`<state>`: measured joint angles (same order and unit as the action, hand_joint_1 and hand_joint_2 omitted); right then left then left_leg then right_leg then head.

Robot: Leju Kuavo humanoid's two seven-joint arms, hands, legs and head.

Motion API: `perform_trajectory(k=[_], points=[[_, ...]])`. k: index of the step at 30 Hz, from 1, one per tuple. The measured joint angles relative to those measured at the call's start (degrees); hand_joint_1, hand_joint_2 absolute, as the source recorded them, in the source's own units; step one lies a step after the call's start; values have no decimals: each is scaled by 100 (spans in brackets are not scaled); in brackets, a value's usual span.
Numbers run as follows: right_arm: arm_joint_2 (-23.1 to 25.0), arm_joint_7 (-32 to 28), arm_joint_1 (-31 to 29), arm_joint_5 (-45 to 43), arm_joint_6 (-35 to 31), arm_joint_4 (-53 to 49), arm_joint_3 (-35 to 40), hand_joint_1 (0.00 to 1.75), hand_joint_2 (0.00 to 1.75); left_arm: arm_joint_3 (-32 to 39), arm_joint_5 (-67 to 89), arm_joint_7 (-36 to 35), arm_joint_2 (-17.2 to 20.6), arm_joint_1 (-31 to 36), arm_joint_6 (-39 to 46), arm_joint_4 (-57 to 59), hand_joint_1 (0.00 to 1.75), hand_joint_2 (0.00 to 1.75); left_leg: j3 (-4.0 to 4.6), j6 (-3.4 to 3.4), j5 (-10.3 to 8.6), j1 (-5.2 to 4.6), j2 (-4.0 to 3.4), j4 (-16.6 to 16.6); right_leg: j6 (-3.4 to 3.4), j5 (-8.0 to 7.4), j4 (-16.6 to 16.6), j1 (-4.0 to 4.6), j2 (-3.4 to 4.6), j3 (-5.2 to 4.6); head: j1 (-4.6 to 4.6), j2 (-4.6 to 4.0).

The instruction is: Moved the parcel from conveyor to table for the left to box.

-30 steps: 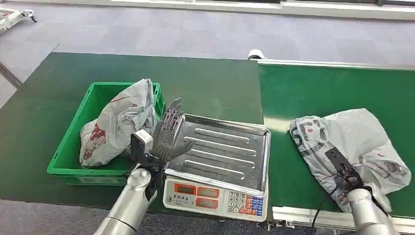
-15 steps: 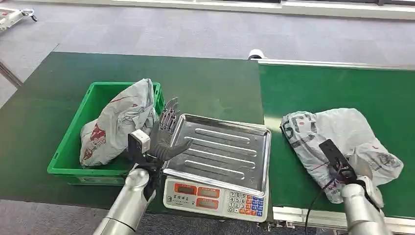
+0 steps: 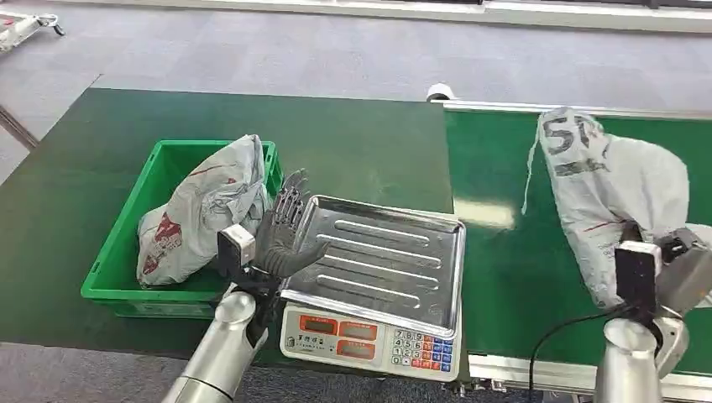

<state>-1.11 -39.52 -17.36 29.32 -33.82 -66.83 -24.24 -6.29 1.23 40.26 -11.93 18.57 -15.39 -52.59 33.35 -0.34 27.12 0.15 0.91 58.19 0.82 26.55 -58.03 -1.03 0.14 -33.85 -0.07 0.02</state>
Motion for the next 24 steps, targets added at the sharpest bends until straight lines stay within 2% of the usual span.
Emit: perform_trajectory(k=[3,6,8,11,14,18,24], points=[[31,-50,313,-515,-533,-752,173,175,175,26,-59,0,-15,-80,153,-105,0,175,2,0,0,0,2,0,2,1,0,-1,-1,-1,0,0],[85,-70,502,-537,-594,-1423,260,175,175,74,-33,2,-42,-131,655,-322,0,175,0,-1,1,0,-5,0,2,1,0,0,2,-2,0,0],[155,-72,613,-408,-603,-1890,291,175,175,74,129,2,-55,-180,1782,-597,0,175,0,-1,0,1,-4,-1,2,1,0,1,1,-2,0,0],[186,-76,709,-220,-594,-2191,641,175,175,-2,218,4,-55,-201,3961,-1063,0,175,1,-1,0,4,-9,-4,1,0,-1,5,4,3,0,0],[186,-72,742,292,-206,-2054,1505,175,175,-214,240,4,-42,-254,5151,-1406,0,175,-3,-2,0,6,-10,-5,0,0,-1,7,8,3,-2,0],[188,-39,794,1280,484,-1577,2851,175,175,-402,140,2,-39,-392,5418,-1712,0,175,-5,-5,-5,8,-8,-4,-1,1,-1,8,5,0,0,0],[144,92,1011,1314,1416,-1302,4000,175,175,-455,74,2,-37,-509,5366,-1875,0,175,-1,-5,-2,6,-2,-4,-2,4,-1,5,1,0,0,0]])
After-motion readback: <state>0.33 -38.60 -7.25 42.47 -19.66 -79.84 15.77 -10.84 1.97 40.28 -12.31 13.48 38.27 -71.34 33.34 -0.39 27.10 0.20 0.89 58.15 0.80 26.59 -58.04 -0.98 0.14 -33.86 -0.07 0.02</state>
